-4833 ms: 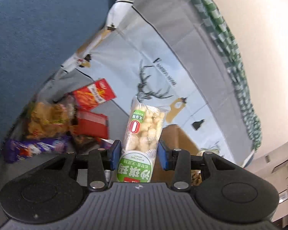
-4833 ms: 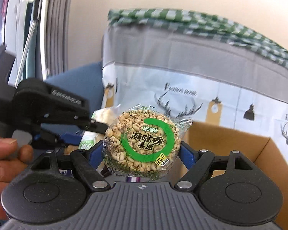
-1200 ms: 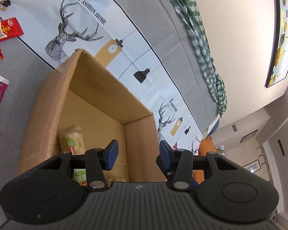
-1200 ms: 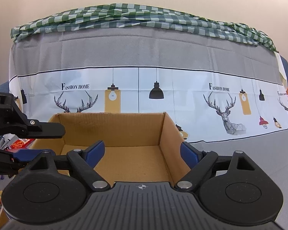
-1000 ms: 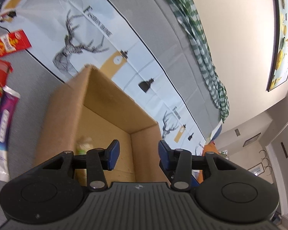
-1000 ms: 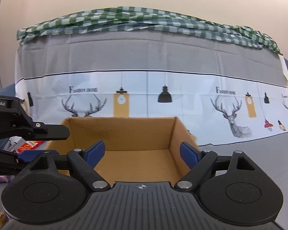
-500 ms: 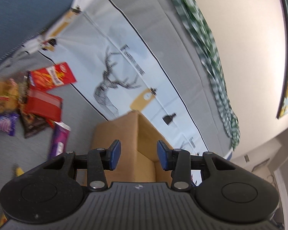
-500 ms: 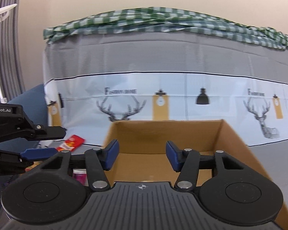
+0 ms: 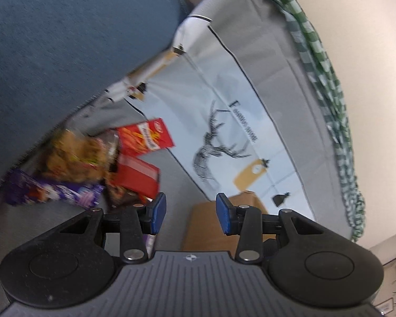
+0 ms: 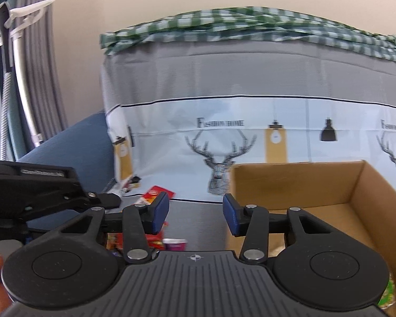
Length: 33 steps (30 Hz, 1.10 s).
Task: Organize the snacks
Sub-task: 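Move both tools back from the box to the snack pile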
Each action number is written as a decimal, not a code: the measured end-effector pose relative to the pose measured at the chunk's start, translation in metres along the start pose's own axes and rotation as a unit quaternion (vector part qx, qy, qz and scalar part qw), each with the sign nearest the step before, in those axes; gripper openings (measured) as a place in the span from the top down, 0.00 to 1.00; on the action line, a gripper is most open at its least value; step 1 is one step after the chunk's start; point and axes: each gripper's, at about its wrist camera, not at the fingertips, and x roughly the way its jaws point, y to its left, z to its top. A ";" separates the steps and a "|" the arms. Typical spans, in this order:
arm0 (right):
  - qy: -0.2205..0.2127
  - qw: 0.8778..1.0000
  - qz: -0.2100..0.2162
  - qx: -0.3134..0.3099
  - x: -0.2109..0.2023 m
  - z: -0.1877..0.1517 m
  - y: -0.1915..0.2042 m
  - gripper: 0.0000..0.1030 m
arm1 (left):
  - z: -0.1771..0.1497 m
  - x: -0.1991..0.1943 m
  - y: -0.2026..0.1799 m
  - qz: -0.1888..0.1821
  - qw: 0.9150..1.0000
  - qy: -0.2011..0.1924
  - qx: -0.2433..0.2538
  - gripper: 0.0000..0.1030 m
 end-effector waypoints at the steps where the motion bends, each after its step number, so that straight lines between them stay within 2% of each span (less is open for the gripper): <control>1: 0.000 1.000 0.003 -0.004 0.001 -0.001 0.005 0.54 | 0.002 0.000 0.002 0.005 1.000 -0.001 0.000 0.56; 8: 0.009 0.999 0.026 -0.029 0.012 -0.011 0.036 0.54 | 0.013 -0.005 0.019 0.039 0.999 -0.017 -0.010 0.56; 18: 0.062 0.996 0.032 -0.050 0.043 -0.033 0.057 0.53 | 0.016 -0.006 0.027 0.061 0.998 -0.016 -0.001 0.56; 21: 0.076 0.995 0.024 -0.062 0.055 -0.044 0.063 0.48 | 0.017 -0.007 0.029 0.066 0.998 -0.017 0.004 0.56; 28: 0.120 0.989 -0.027 -0.087 0.083 -0.068 0.073 0.34 | 0.019 -0.008 0.035 0.073 0.997 -0.014 0.002 0.55; 33: 0.144 0.985 -0.048 -0.079 0.101 -0.084 0.072 0.30 | 0.019 -0.008 0.035 0.073 0.997 -0.011 0.005 0.55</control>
